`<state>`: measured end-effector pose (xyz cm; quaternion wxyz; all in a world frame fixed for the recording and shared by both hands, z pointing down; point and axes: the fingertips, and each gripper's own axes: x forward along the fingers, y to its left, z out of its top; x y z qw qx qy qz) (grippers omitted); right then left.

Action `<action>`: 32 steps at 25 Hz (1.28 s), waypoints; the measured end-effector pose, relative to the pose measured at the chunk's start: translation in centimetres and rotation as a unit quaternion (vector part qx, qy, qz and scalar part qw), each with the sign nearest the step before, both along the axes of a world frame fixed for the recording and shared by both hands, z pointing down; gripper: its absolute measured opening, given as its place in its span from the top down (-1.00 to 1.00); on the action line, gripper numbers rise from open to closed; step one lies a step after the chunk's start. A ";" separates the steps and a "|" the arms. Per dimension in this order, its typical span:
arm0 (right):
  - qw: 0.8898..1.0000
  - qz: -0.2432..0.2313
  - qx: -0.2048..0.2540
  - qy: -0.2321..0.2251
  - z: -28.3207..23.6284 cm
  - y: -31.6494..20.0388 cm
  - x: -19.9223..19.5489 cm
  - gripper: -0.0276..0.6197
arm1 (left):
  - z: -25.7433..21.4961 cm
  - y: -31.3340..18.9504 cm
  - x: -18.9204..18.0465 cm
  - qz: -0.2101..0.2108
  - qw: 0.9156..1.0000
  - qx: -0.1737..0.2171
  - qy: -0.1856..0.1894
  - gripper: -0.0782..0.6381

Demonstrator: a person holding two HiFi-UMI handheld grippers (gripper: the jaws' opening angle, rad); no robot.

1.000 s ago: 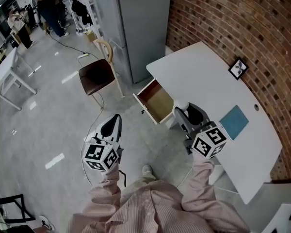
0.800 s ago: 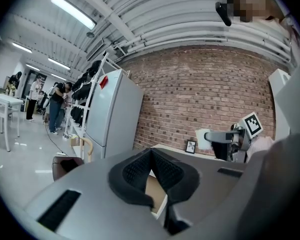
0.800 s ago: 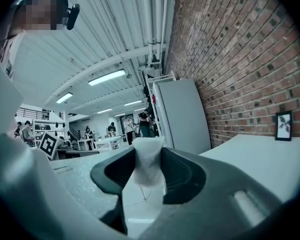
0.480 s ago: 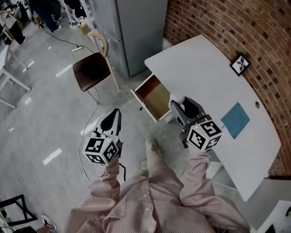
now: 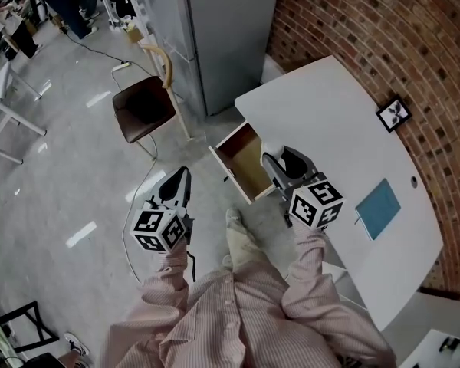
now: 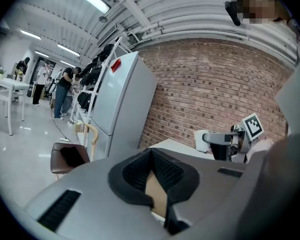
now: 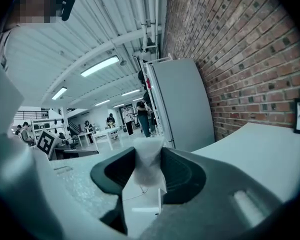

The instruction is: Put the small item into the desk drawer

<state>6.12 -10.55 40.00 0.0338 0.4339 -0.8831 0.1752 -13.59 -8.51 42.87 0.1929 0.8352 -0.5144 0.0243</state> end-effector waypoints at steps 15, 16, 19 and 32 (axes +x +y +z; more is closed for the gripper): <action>0.993 -0.036 -0.096 0.060 8.4 -10.9 -3.1 0.42 | 6.4 -8.8 0.4 -0.012 0.995 -0.095 0.008 0.78; 0.992 -0.041 -0.103 0.063 9.1 -11.3 -3.3 0.42 | 7.0 -9.2 0.4 -0.014 0.995 -0.103 0.010 0.78; 0.988 -0.051 -0.124 0.076 11.2 -12.1 -4.2 0.42 | 8.6 -10.2 0.4 -0.020 0.992 -0.124 0.015 0.78; 0.967 -0.041 -0.169 0.186 19.7 -13.8 -6.4 0.42 | 15.2 -12.3 -0.1 -0.024 0.977 -0.208 0.030 0.78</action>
